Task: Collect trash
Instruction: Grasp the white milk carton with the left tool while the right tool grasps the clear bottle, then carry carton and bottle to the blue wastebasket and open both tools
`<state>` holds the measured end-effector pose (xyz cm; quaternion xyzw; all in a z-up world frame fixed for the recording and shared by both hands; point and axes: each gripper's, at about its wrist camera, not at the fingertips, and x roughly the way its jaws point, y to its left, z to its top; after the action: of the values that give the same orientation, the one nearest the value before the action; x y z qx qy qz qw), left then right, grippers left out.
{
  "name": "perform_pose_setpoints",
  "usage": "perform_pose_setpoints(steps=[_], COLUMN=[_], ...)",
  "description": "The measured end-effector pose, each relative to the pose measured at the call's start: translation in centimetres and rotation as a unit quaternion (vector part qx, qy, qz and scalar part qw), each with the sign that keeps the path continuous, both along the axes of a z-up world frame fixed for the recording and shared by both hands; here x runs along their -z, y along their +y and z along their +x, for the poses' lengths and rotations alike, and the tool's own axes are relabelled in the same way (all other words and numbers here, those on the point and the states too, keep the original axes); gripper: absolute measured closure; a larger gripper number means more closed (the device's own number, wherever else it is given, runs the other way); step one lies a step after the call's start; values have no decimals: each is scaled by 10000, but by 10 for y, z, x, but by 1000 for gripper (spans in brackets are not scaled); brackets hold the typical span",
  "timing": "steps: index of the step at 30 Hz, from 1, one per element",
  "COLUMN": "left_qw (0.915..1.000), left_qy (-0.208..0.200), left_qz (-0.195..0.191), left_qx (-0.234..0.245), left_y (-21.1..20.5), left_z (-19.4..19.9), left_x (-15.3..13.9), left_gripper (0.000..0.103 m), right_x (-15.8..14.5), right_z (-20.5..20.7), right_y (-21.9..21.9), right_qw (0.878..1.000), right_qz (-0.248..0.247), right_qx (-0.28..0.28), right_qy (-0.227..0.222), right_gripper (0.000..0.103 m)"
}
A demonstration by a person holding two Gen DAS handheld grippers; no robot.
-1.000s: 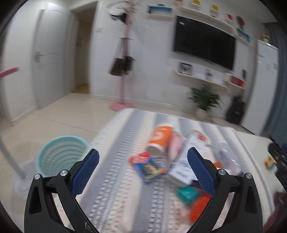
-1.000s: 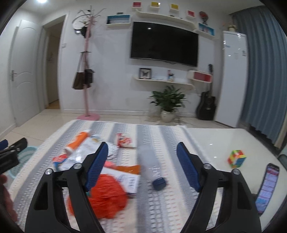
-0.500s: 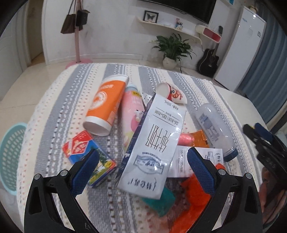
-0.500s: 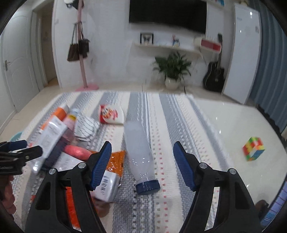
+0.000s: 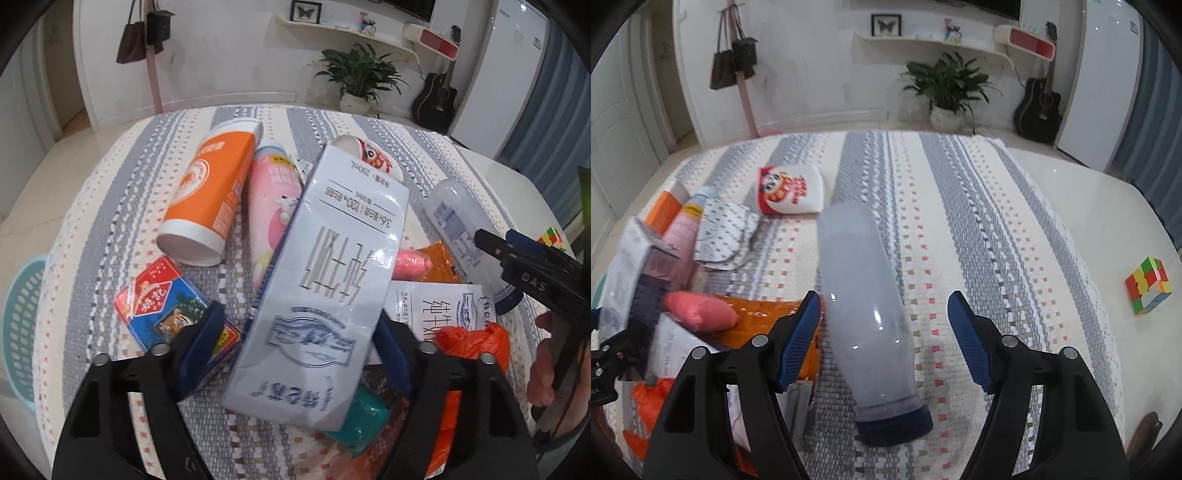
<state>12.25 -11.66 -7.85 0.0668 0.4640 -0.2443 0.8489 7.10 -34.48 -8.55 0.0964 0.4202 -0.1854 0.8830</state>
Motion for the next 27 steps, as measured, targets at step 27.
perform_pose_setpoints(steps=[27], left_qw=[9712], left_qy=[-1102], left_qz=[-1490], left_qx=[-1500], left_y=[194], left_z=[-6], left_x=[-112], left_gripper=[50], right_x=[-140], right_z=[26], right_y=[202], right_qw=[9734], right_qz=[-4], right_qx=[-1829], right_qy=[-1383], right_gripper=[57])
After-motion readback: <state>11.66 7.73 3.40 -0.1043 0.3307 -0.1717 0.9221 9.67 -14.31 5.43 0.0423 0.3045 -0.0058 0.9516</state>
